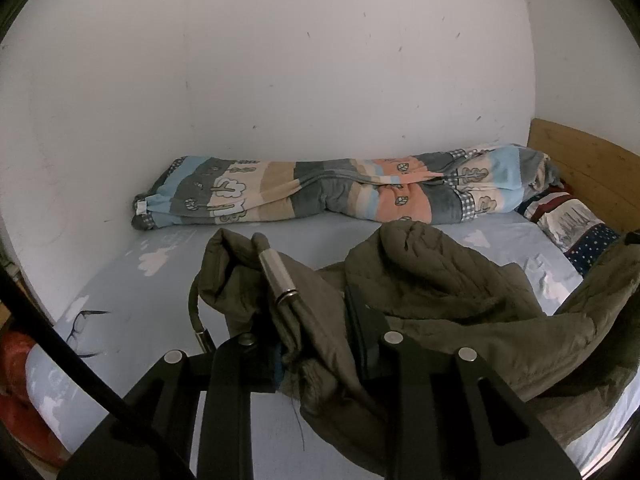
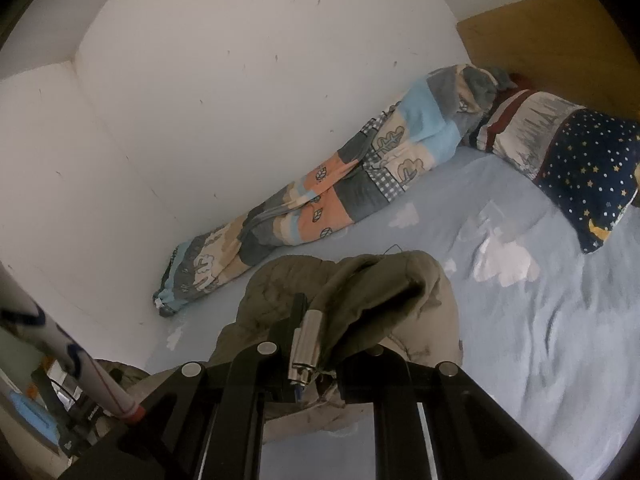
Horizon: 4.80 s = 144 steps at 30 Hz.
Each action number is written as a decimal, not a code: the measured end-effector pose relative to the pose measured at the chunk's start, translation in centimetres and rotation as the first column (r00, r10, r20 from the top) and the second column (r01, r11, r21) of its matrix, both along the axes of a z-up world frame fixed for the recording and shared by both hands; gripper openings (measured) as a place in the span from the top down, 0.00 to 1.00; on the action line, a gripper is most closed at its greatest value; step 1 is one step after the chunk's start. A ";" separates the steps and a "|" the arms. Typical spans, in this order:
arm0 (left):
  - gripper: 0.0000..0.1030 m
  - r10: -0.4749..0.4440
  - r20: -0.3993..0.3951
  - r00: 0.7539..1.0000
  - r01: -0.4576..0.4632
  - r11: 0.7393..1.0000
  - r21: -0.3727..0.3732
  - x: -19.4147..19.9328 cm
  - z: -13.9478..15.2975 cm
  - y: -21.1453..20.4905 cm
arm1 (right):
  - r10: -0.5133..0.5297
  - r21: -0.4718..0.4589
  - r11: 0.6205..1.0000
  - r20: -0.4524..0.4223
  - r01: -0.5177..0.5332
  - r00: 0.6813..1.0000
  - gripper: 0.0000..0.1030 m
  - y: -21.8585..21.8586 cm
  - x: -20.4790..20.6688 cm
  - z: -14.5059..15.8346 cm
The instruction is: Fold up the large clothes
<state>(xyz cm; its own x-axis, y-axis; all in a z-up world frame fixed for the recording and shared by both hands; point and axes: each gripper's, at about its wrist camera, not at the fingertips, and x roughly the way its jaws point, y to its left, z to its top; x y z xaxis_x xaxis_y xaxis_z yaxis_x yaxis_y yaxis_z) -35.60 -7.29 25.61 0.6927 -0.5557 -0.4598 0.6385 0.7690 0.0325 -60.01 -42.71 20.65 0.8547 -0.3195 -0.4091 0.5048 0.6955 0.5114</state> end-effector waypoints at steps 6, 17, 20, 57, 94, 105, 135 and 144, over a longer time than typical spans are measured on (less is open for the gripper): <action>0.72 -0.003 -0.006 1.000 0.003 1.000 0.009 1.8 0.3 -1.7 | 0.000 -0.005 1.000 -0.015 0.000 1.000 0.88 -1.0 1.2 -0.1; 0.71 0.025 -0.064 0.998 -0.024 1.000 0.009 7.0 0.3 -6.0 | -0.021 -0.007 1.000 -0.043 0.021 0.999 0.88 -3.6 4.0 -0.5; 0.70 0.034 -0.086 0.996 -0.033 0.999 0.012 8.8 0.1 -7.6 | -0.027 0.003 1.000 -0.050 0.028 0.998 0.88 -4.7 5.1 -0.7; 0.30 -0.126 -0.179 0.976 0.151 0.979 0.138 12.9 -11.0 -21.0 | -0.144 0.214 0.958 -0.220 0.192 0.965 0.78 -19.4 18.7 -10.6; 0.14 0.042 -0.289 0.956 0.026 0.974 0.226 16.7 -16.3 -23.1 | 0.032 -0.040 0.997 -0.485 -0.059 0.874 0.40 -13.8 26.1 -19.3; 0.14 0.108 -0.383 0.917 -0.052 0.987 0.154 7.1 -12.8 -11.8 | -0.051 0.081 0.994 -0.281 0.076 0.958 0.37 -4.1 12.9 -13.2; 0.07 0.134 -0.291 0.947 -0.031 0.943 0.332 12.5 -18.2 -14.8 | 0.069 -0.043 0.994 -0.501 -0.104 0.863 0.35 0.7 23.6 -19.1; 0.08 0.148 -0.181 0.972 -0.108 0.971 0.215 11.3 -14.0 -12.7 | 0.081 -0.024 0.994 -0.474 -0.105 0.877 0.34 0.5 22.7 -17.9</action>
<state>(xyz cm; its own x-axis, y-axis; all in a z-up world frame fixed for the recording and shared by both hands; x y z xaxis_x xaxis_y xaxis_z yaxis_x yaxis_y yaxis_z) -24.27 -20.01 11.59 0.6380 -0.3496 -0.6861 0.5446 0.8348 0.0810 -37.28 -42.22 2.80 0.5913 -0.2775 -0.7572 0.6094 0.7687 0.1942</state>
